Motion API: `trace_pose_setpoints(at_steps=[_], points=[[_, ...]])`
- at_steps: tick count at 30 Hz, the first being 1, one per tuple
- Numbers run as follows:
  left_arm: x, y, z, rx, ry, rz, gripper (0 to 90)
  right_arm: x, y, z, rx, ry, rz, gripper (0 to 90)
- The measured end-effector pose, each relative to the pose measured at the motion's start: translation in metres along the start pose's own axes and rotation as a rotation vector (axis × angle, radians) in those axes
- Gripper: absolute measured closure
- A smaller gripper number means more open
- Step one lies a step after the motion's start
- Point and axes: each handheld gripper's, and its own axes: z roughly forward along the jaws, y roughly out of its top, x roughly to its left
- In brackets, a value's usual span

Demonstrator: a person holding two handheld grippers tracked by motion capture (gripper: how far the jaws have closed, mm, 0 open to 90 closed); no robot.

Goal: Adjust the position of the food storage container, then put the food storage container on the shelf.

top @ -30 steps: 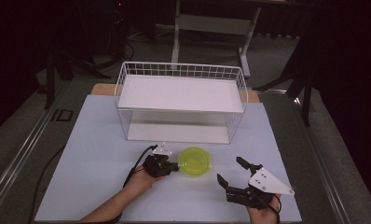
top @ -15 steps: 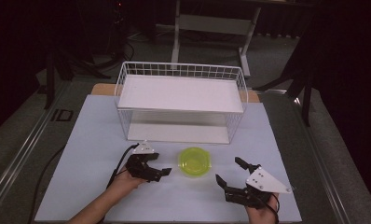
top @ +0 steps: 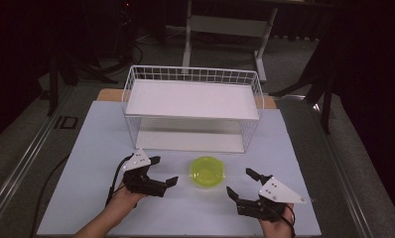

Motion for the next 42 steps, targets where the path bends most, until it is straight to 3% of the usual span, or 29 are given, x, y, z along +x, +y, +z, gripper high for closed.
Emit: trace_pose_setpoints(at_steps=[4,8,12,14,18,22,27,30,32,37,42], points=[[-0.009,0.006,-0.008,-0.021,-0.002,0.029,2.3,0.000,0.001,0.004,0.009,0.014,-0.010,21.2],[-0.017,0.013,-0.012,-0.007,-0.009,0.069,2.3,0.000,0.005,0.007,0.011,0.030,-0.012,20.0],[-0.023,0.022,-0.015,-0.018,-0.037,0.051,3.9,-0.002,0.010,0.011,0.047,0.029,-0.031,18.0],[-0.024,0.026,-0.016,-0.042,-0.045,0.044,3.9,-0.004,0.013,0.013,0.060,0.029,-0.010,15.7],[-0.026,0.034,-0.013,-0.050,-0.033,0.071,3.9,-0.009,0.017,0.018,0.082,0.032,0.026,12.8],[-0.023,0.037,-0.004,-0.003,-0.059,0.038,4.3,-0.012,0.020,0.025,0.089,0.015,0.014,12.3],[-0.020,0.038,0.014,0.062,-0.047,0.017,5.9,-0.020,0.022,0.036,0.099,-0.009,0.042,11.3],[-0.014,0.038,0.024,0.066,-0.066,-0.028,6.1,-0.024,0.021,0.045,0.107,-0.029,0.098,11.4],[-0.012,0.038,0.030,0.076,-0.058,-0.048,6.9,-0.027,0.020,0.049,0.119,0.025,0.140,11.7],[-0.008,0.034,0.046,0.117,-0.045,-0.091,14.3,-0.028,0.015,0.061,0.155,0.036,0.151,14.2],[-0.003,0.025,0.058,0.161,-0.048,-0.138,16.9,-0.030,0.005,0.075,0.224,0.042,0.205,15.1]])
